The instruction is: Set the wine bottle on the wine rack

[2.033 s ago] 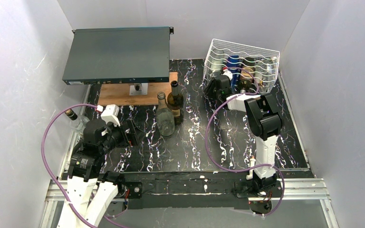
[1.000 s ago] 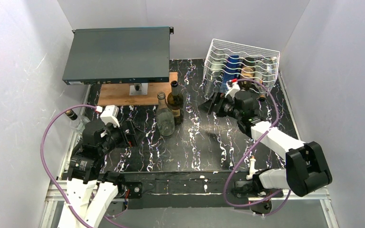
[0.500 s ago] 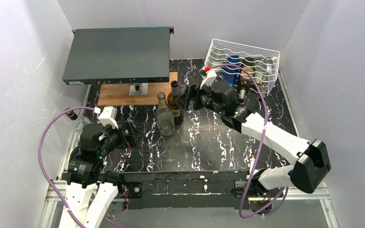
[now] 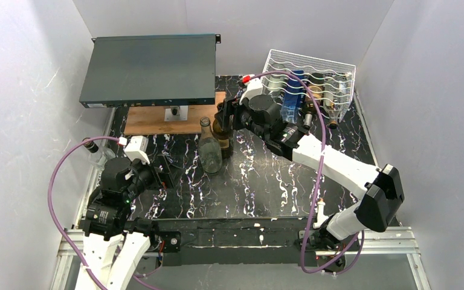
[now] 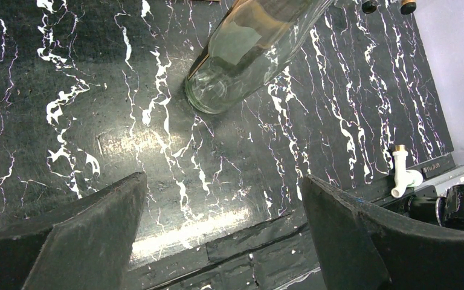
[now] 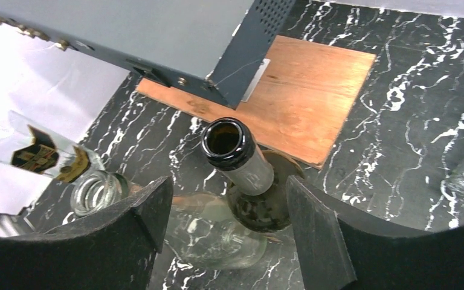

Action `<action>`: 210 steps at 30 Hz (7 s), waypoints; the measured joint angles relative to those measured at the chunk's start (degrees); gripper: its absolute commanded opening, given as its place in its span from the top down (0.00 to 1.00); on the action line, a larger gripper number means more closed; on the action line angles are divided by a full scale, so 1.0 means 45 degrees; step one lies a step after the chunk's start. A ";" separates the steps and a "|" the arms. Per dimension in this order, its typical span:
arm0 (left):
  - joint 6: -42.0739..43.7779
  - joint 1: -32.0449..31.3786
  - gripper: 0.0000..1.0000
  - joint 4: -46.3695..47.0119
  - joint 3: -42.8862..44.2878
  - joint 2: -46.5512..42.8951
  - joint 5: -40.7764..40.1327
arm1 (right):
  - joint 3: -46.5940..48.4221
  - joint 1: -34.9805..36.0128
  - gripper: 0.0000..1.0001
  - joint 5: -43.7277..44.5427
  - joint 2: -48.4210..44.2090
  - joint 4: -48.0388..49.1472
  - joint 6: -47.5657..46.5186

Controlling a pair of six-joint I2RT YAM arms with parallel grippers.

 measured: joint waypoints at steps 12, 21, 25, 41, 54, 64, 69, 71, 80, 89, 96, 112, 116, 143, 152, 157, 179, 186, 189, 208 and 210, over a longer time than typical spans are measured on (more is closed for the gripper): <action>0.0000 0.0000 0.01 0.0000 0.0000 0.0107 0.0000 | 0.0597 0.0617 0.30 0.1948 0.0792 -0.0189 -0.1345; 0.0000 0.0000 0.01 0.0000 0.0000 0.0194 0.0000 | 0.1496 0.1273 0.35 0.3589 0.1846 -0.0272 -0.2341; 0.0000 0.0000 0.01 0.0000 0.0000 0.0214 0.0000 | 0.1734 0.1273 0.48 0.4027 0.2161 -0.0379 -0.2642; 0.0000 0.0000 0.01 0.0000 0.0000 0.0282 0.0000 | 0.0350 0.0437 0.99 0.5100 0.0913 -0.0355 -0.2293; 0.0000 0.0000 0.01 0.0000 0.0000 0.0282 0.0000 | -0.6756 -0.0563 0.99 0.5780 -0.3376 0.6246 -0.2079; 0.0005 0.0000 0.01 0.0000 0.0000 0.0393 0.0053 | -0.8986 -0.0578 0.99 0.5343 -0.5746 0.6222 -0.1088; 0.0005 0.0000 0.01 0.0000 0.0000 0.0418 0.0063 | -0.9685 -0.0578 0.99 0.5003 -0.6742 0.5673 -0.0748; 0.0010 0.0000 0.01 0.0000 0.0000 0.0427 0.0083 | -1.0040 -0.0578 0.99 0.4867 -0.7077 0.5489 -0.0525; 0.0010 0.0000 0.01 0.0000 0.0000 0.0447 0.0160 | -1.1298 -0.0525 0.99 0.4201 -0.7125 0.4148 0.0063; 0.0010 0.0000 0.01 0.0000 0.0000 0.0447 0.0199 | -1.1963 -0.0515 0.99 0.3789 -0.5605 0.3215 0.0112; 0.0010 0.0000 0.01 0.0000 0.0000 0.0447 0.0204 | -1.1963 -0.0515 0.99 0.3215 -0.4177 0.3245 0.0481; 0.0005 0.0000 0.01 0.0000 0.0000 0.0447 0.0199 | -1.1604 -0.0520 0.45 0.2259 -0.2361 0.3230 0.0801; 0.0005 0.0000 0.01 0.0000 0.0000 0.0447 0.0199 | -1.1366 -0.0520 0.34 0.2283 -0.2200 0.3094 0.0714; 0.0005 0.0000 0.01 0.0000 0.0000 0.0491 0.0199 | -0.8607 -0.0491 0.47 0.4342 0.1239 0.3293 -0.0835; 0.0005 0.0000 0.01 0.0000 0.0000 0.0583 0.0204 | -0.8432 -0.0481 0.99 0.4886 0.2021 0.4546 -0.0845; 0.0005 0.0000 0.00 0.0000 0.0000 0.0617 0.0204 | -0.8437 -0.0845 0.99 0.3915 0.1710 0.4279 -0.0452; 0.0005 0.0000 0.01 0.0000 0.0000 0.0573 0.0199 | -1.1118 -0.3589 0.99 -0.4634 -0.1666 0.7650 0.9233; 0.0005 0.0000 0.01 0.0005 0.0000 0.0563 0.0199 | -0.9758 -0.3857 0.99 -0.5197 -0.3793 0.6693 0.9564; 0.0005 0.0000 0.01 0.0005 0.0000 0.0563 0.0204 | -0.8631 -0.4843 0.99 -0.5484 -0.4163 0.5965 0.9481; 0.0005 0.0000 0.01 0.0010 0.0000 0.0559 0.0194 | -0.3405 -0.8038 0.99 -0.4770 0.2793 0.6348 0.9360; 0.0005 0.0000 0.01 0.0010 0.0000 0.0554 0.0194 | -0.2982 -0.8092 0.99 -0.4716 0.3419 0.6504 0.9379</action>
